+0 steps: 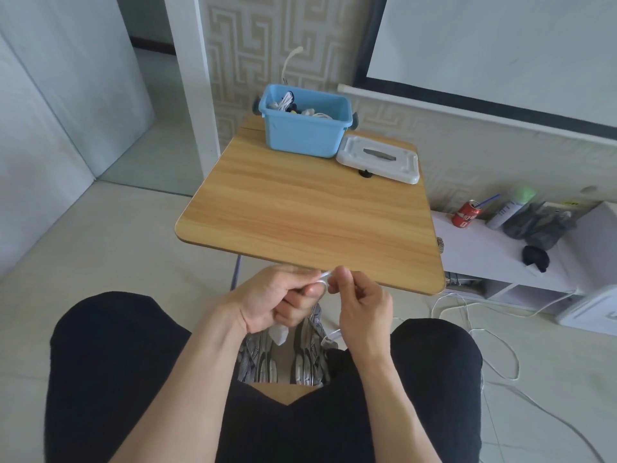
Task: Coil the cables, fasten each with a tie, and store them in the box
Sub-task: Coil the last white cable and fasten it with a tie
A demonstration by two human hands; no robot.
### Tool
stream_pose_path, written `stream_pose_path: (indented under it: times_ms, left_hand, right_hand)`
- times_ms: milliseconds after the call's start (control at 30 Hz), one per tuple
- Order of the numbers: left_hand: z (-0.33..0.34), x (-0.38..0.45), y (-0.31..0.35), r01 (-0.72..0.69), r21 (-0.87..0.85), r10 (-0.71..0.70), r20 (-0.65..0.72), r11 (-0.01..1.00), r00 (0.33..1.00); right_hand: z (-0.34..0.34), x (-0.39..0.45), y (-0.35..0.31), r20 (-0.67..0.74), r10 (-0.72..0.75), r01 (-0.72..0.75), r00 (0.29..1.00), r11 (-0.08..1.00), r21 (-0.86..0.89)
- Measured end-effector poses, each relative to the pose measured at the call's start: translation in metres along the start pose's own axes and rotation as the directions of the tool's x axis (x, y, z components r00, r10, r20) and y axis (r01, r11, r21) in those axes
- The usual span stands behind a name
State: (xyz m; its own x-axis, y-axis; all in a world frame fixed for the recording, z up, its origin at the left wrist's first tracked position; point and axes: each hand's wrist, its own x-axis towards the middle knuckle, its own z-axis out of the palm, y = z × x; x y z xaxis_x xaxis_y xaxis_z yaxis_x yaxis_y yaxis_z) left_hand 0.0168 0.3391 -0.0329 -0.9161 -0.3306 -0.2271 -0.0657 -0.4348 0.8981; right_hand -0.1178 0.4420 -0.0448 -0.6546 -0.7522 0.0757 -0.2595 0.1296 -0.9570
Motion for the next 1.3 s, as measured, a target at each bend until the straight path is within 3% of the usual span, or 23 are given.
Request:
stream_pose_path:
  times_ms: [133, 233, 300, 367, 500, 633, 700, 767, 833, 900, 967, 1100, 1200, 1300]
  left_hand:
    - [-0.001, 0.003, -0.002, -0.019, 0.015, 0.020, -0.079, 1.000, 0.997]
    - [-0.002, 0.005, -0.001, -0.126, -0.086, 0.108, -0.189, 0.988, 0.976]
    - [-0.002, 0.005, 0.003, -0.313, -0.374, 0.171, -0.367, 0.873, 0.915]
    - [-0.008, 0.003, 0.008, -0.502, -0.561, 0.197, -0.515, 0.658, 0.834]
    - [-0.021, -0.001, 0.009, -0.672, -0.576, 0.195, -0.673, 0.466, 0.713]
    - [-0.023, 0.000, 0.010, -0.714, -0.608, 0.165, -0.710, 0.347, 0.684]
    - [-0.021, 0.002, 0.009, -0.716, -0.571, 0.140, -0.734, 0.402, 0.664]
    - [-0.020, 0.005, 0.006, -0.688, -0.474, 0.127, -0.766, 0.549, 0.630]
    - [-0.021, 0.008, 0.001, -0.620, -0.372, 0.133, -0.777, 0.691, 0.616]
    - [-0.024, 0.006, -0.005, -0.468, -0.178, 0.178, -0.764, 0.866, 0.621]
    - [-0.022, 0.002, -0.008, -0.218, 0.090, 0.217, -0.704, 0.972, 0.677]
    - [-0.010, -0.003, -0.007, 0.090, 0.310, 0.061, -0.446, 0.946, 0.893]
    - [-0.004, 0.000, -0.008, 0.126, 0.244, -0.053, -0.284, 0.962, 0.957]
    - [-0.002, 0.001, -0.008, 0.087, 0.070, -0.069, -0.225, 0.994, 0.972]
  right_hand:
    - [-0.002, 0.000, -0.002, -0.092, 0.009, -0.010, 0.996, 1.000, -0.015]
    - [-0.004, 0.005, 0.000, -0.008, 0.084, -0.084, 0.996, 0.996, -0.006]
    - [-0.006, 0.007, 0.005, 0.111, 0.139, -0.138, 0.984, 0.990, -0.014]
    - [-0.006, 0.008, 0.011, 0.195, 0.168, -0.155, 0.966, 0.985, -0.081]
    - [-0.004, 0.006, 0.019, 0.281, 0.215, -0.158, 0.935, 0.964, -0.212]
    - [-0.001, 0.003, 0.022, 0.438, 0.242, -0.055, 0.866, 0.916, -0.397]
    - [-0.001, 0.000, 0.016, 0.589, 0.274, 0.054, 0.760, 0.877, -0.477]
    - [-0.002, -0.004, 0.009, 0.702, 0.286, 0.115, 0.652, 0.878, -0.465]
    - [-0.002, -0.007, 0.003, 0.741, 0.258, 0.120, 0.619, 0.902, -0.415]
    - [-0.005, -0.006, -0.002, 0.699, 0.186, 0.111, 0.690, 0.927, -0.357]
    - [-0.010, -0.003, -0.007, 0.596, 0.078, 0.079, 0.799, 0.969, -0.234]
    - [-0.014, 0.002, -0.014, 0.337, -0.023, 0.025, 0.941, 1.000, -0.001]
    - [-0.016, 0.005, -0.008, 0.134, 0.021, -0.015, 0.991, 0.999, -0.040]
    - [-0.021, 0.007, -0.001, 0.062, 0.091, -0.090, 0.994, 0.996, -0.019]
